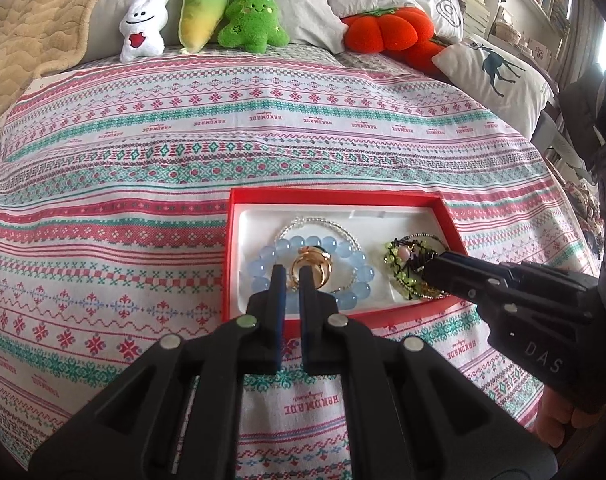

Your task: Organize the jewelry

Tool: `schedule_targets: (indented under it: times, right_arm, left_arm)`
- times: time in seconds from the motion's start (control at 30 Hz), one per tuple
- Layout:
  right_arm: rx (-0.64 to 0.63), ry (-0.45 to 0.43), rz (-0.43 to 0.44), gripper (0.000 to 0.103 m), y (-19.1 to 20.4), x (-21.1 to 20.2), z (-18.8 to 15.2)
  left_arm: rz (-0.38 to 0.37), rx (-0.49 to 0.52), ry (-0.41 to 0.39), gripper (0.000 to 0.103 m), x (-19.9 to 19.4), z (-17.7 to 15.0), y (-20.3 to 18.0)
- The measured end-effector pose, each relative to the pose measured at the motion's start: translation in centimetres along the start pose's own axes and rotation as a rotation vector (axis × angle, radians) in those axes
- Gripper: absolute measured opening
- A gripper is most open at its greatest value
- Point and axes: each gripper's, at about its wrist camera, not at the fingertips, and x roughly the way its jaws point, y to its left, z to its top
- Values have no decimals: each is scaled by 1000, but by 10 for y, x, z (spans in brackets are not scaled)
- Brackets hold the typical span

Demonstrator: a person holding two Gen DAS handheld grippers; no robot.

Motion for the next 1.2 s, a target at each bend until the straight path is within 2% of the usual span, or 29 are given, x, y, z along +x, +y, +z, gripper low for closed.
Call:
schedule_targets:
  times: [0.1, 0.17, 0.3, 0.37, 0.4, 0.5, 0.53, 0.57, 0.6, 0.63, 0.67, 0.7, 0.8, 0.87, 0.93, 1.0, 1.13, 1.2]
  right_arm:
    - [2, -13, -11, 14, -1, 0, 2]
    - [12, -7, -8, 15, -3, 0, 4]
    - [23, 0, -15, 16, -6, -4, 4]
    - [22, -1, -12, 16, -6, -9, 4]
    - [19, -3, -12, 17, -5, -12, 3]
    - [14, -13, -13, 21, -4, -22, 1]
    - [18, -12, -10, 24, -4, -25, -1]
    - [22, -9, -11, 26, -5, -28, -2]
    - [27, -6, -12, 33, -5, -31, -4]
    - [32, -4, -11, 51, -6, -34, -6]
    - [37, -4, -11, 73, -6, -36, -8]
    - [45, -13, -16, 78, -7, -41, -11]
    - [45, -16, -47, 79, -9, -51, -17]
    - [51, -7, -58, 79, -10, -56, -22]
    - [62, 17, -82, 86, -11, -59, -28]
    - [65, 50, -122, 88, -12, -60, -36]
    - [42, 117, -177, 95, -9, -58, -54]
    - [25, 132, -190, 95, -6, -58, -60]
  left_arm:
    - [8, 4, -1, 18, 0, 1, 0]
    - [15, 0, -7, 32, -2, 1, 1]
    - [26, 3, -18, 46, -10, 1, 3]
    - [33, 2, -18, 57, -15, 0, 4]
    - [37, -1, -19, 59, -18, 0, 5]
    - [69, -20, -19, 75, -27, -3, 8]
    - [81, -32, -17, 83, -30, -5, 9]
    - [89, -44, -12, 86, -32, -7, 10]
    - [96, -54, -4, 87, -34, -9, 11]
    - [108, -65, 14, 88, -36, -12, 12]
    - [117, -70, 28, 90, -36, -15, 12]
    - [126, -71, 44, 92, -38, -19, 12]
    - [166, -72, 69, 102, -44, -30, 11]
    - [184, -71, 84, 102, -48, -37, 11]
    - [197, -70, 111, 102, -50, -44, 11]
    - [212, -75, 137, 102, -52, -51, 13]
    - [239, -81, 158, 102, -56, -60, 16]
    - [243, -76, 162, 102, -59, -63, 16]
